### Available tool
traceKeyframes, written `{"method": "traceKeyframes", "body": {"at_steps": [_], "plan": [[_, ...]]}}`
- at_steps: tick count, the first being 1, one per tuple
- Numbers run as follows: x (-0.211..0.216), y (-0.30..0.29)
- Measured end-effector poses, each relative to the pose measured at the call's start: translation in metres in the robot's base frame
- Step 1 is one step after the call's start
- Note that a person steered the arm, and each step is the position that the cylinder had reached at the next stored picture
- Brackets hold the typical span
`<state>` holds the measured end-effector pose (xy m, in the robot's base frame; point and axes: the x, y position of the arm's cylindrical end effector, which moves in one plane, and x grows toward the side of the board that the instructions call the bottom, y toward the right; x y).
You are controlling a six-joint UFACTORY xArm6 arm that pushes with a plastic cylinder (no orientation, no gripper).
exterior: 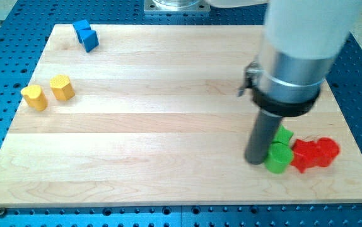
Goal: Move the yellow hexagon into the group blocks
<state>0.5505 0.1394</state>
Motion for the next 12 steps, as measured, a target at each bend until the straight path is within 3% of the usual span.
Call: {"method": "traceKeyframes", "body": {"at_steps": [1,3,4,5,6,7,8,9,10,11,12], "plan": [[-0.003,-0.033],[0.054,-0.069],[0.012,-0.172],[-0.018,-0.313],[-0.071,-0.400],[-0.079,-0.444],[-0.080,-0.444],[-0.111,-0.431],[-0.137,-0.372],[-0.137,-0.281],[-0.150,-0.305]]}}
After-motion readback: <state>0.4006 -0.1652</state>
